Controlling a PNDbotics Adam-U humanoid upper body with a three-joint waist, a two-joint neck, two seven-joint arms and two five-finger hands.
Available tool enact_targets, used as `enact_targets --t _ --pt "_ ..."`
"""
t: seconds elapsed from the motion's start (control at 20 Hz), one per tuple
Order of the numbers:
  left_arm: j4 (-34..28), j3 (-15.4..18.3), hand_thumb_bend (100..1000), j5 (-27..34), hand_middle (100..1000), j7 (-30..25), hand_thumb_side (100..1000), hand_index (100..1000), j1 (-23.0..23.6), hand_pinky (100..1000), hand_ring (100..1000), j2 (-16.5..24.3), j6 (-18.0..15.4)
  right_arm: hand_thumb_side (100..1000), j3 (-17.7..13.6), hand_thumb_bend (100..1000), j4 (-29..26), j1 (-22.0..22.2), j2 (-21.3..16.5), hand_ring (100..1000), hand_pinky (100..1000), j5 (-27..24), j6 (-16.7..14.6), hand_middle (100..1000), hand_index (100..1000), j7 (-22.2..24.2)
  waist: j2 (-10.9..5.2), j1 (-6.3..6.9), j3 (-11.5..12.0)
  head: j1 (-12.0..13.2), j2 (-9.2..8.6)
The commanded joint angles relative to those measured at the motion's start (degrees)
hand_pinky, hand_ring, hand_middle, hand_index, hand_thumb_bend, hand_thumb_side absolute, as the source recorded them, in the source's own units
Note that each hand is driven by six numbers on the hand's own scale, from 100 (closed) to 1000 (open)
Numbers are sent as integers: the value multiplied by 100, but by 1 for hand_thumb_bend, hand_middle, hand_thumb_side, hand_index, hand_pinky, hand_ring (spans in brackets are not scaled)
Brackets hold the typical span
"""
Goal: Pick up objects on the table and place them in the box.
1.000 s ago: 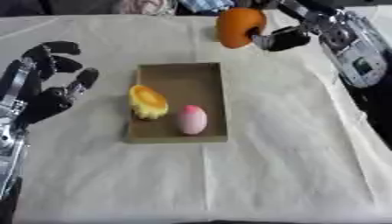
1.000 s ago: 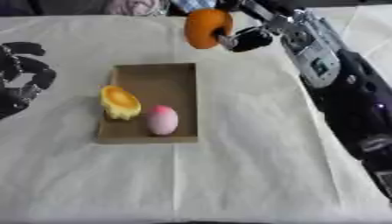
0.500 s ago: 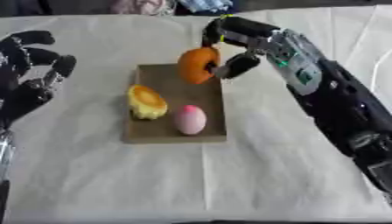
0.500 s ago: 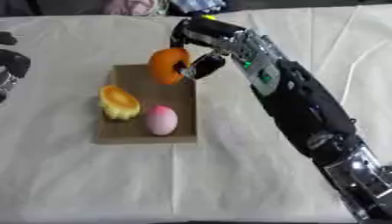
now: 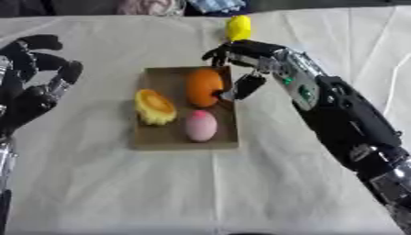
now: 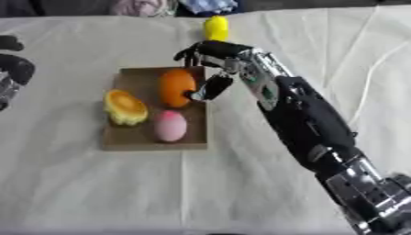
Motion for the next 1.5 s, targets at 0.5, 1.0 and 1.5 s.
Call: enact_targets --t 0.5,1.0,1.5 --pt "-50 101 620 -54 693 18 503 780 -40 745 653 41 21 501 161 467 -1161 5 -434 791 778 -816 26 773 975 340 -55 -109 -66 78 -5" --pt "-80 101 621 -5 668 70 500 777 -25 743 646 -37 18 421 -450 413 -1182 -171 -1152 788 770 -2038 685 812 951 131 -10 -151 1 93 -32" --pt "-231 -85 620 45 669 -176 503 777 -156 747 646 -385 -61 402 -1363 407 659 -801 -1192 832 785 -1034 1138 886 952 -1221 125 -149 577 -518 -364"
